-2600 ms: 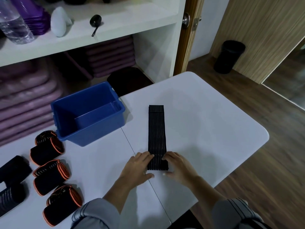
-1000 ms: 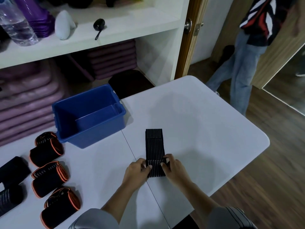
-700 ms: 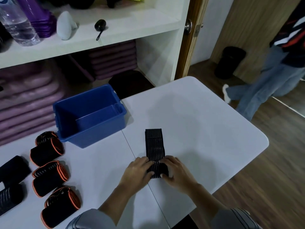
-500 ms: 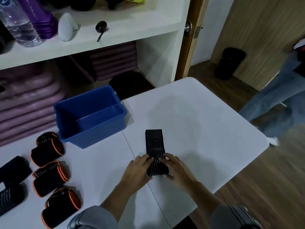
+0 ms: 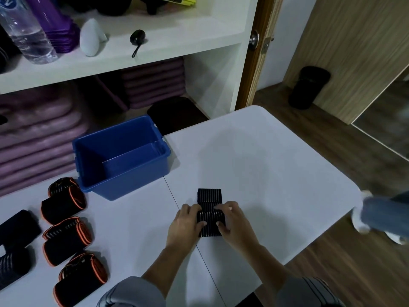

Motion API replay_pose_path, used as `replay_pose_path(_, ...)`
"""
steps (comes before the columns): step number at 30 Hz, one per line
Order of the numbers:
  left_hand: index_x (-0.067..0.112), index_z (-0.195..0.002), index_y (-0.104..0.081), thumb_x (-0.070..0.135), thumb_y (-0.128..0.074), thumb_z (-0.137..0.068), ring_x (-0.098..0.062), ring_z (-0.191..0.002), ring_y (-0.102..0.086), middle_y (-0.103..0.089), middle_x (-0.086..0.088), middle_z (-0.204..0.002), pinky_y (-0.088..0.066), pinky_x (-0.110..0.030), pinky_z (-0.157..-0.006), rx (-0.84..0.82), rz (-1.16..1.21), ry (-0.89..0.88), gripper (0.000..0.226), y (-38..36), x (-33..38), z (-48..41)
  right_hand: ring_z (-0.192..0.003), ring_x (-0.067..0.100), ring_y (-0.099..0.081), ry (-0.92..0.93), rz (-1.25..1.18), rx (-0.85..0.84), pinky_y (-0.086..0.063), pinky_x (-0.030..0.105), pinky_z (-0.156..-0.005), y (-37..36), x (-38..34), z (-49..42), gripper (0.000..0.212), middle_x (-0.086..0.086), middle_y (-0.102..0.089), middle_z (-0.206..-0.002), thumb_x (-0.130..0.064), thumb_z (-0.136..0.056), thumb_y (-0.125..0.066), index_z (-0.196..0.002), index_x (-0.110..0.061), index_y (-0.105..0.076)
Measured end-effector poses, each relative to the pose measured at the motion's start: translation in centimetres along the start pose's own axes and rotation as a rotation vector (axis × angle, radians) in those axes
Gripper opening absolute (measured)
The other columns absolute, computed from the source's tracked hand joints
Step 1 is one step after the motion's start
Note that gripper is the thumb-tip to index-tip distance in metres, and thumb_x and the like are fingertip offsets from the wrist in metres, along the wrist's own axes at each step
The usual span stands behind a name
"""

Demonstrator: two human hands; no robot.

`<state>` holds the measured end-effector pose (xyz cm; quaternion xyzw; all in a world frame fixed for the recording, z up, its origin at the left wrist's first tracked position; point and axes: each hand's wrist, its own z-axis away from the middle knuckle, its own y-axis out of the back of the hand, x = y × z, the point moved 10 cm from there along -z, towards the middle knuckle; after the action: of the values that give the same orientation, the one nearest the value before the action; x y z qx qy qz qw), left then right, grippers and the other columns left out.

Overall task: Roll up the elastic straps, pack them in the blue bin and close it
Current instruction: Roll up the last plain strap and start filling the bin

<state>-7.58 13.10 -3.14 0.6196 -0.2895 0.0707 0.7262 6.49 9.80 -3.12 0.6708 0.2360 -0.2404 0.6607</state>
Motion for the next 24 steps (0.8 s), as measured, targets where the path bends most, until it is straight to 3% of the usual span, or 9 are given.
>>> replay_pose_path(2, 0.02, -0.112, -0.056, 0.034, -0.052, -0.088, -0.018, -0.095, -0.057, -0.053, 0.001, -0.106, -0.052, -0.028, -0.072, 0.027, -0.028, -0.167, 0.028, 0.3, 1.3, 0.2, -0.102, 0.017, -0.054, 0.089, 0.084, 0.0, -0.051, 0.028, -0.08, 0.2, -0.6, 0.2, 0.035, -0.001, -0.054, -0.115, -0.027, -0.084, -0.054, -0.118, -0.019, -0.058)
replay_pose_path(4, 0.02, -0.103, -0.062, 0.041, -0.049, -0.082, -0.017, -0.084, -0.062, -0.059, 0.003, -0.098, -0.054, -0.024, -0.064, 0.031, -0.028, -0.269, 0.032, 0.3, 1.4, 0.5, -0.103, 0.019, -0.056, 0.128, 0.136, -0.028, -0.052, 0.032, -0.082, 0.1, -0.3, 0.6, 0.046, -0.001, -0.056, -0.12, -0.04, -0.081, -0.048, -0.121, -0.02, -0.058)
replay_pose_path(7, 0.02, -0.115, -0.06, 0.052, -0.061, -0.068, -0.016, -0.095, -0.062, -0.061, 0.001, -0.115, -0.054, -0.024, -0.074, -0.051, -0.093, -0.343, 0.057, -0.7, 0.7, 0.9, -0.115, 0.018, -0.051, 0.167, 0.188, -0.152, -0.048, 0.031, -0.091, -0.8, 0.5, 1.1, 0.071, 0.0, -0.046, -0.136, -0.051, -0.07, -0.058, -0.134, -0.02, -0.048)
replay_pose_path(9, 0.022, -0.121, -0.055, 0.042, -0.072, -0.061, -0.019, -0.103, -0.059, -0.055, 0.0, -0.128, -0.054, -0.03, -0.078, -0.093, -0.111, -0.344, 0.065, -1.0, 0.5, 0.6, -0.114, 0.02, -0.053, 0.2, 0.228, -0.175, -0.05, 0.032, -0.09, -1.3, 0.6, 0.9, 0.074, 0.002, -0.047, -0.134, -0.044, -0.067, -0.066, -0.135, -0.019, -0.047)
replay_pose_path(11, 0.022, -0.117, -0.053, 0.025, -0.071, -0.061, -0.021, -0.096, -0.06, -0.058, 0.003, -0.122, -0.053, -0.03, -0.074, -0.089, -0.089, -0.35, 0.059, -0.9, 1.0, 0.3, -0.109, 0.022, -0.056, 0.195, 0.225, -0.152, -0.051, 0.032, -0.087, -1.4, 0.7, 0.6, 0.066, 0.002, -0.052, -0.127, -0.032, -0.069, -0.069, -0.131, -0.018, -0.051)
replay_pose_path(15, 0.024, -0.115, -0.058, 0.023, -0.06, -0.072, -0.014, -0.097, -0.053, -0.062, 0.01, -0.106, -0.048, -0.029, -0.083, -0.088, 0.134, -0.194, 0.043, -0.2, 0.9, -0.5, -0.11, 0.016, -0.053, 0.09, 0.077, -0.069, -0.044, 0.027, -0.092, 0.1, 0.6, 0.2, 0.055, -0.004, -0.058, -0.121, -0.031, -0.077, -0.057, -0.129, -0.018, -0.052)
replay_pose_path(18, 0.027, -0.117, -0.055, 0.024, -0.06, -0.083, -0.011, -0.093, -0.052, -0.058, 0.007, -0.095, -0.043, -0.024, -0.081, -0.173, 0.313, 0.017, 0.035, -0.7, -0.3, -0.9, -0.099, 0.009, -0.049, -0.043, -0.076, -0.07, -0.035, 0.02, -0.082, 0.4, 1.3, 0.1, 0.044, -0.009, -0.057, -0.107, -0.028, -0.086, -0.054, -0.129, -0.019, -0.046)
replay_pose_path(21, 0.018, -0.119, -0.053, 0.024, -0.053, -0.092, -0.016, -0.088, -0.06, -0.064, -0.001, -0.096, -0.048, -0.027, -0.081, -0.175, 0.469, 0.152, 0.027, -1.3, -0.7, -0.9, -0.084, 0.011, -0.057, -0.16, -0.229, -0.053, -0.039, 0.023, -0.073, 0.0, 2.0, -0.2, 0.03, -0.005, -0.06, -0.096, -0.03, -0.093, -0.048, -0.121, -0.018, -0.049)
replay_pose_path(24, 0.013, -0.118, -0.051, 0.028, -0.046, -0.096, -0.021, -0.092, -0.06, -0.065, -0.004, -0.099, -0.047, -0.03, -0.082, -0.122, 0.489, 0.253, 0.027, -1.8, -1.3, -0.8, -0.089, 0.017, -0.058, -0.229, -0.222, 0.008, -0.044, 0.026, -0.079, -0.1, 2.5, -0.5, 0.027, 0.002, -0.059, -0.101, -0.029, -0.097, -0.047, -0.118, -0.015, -0.055)
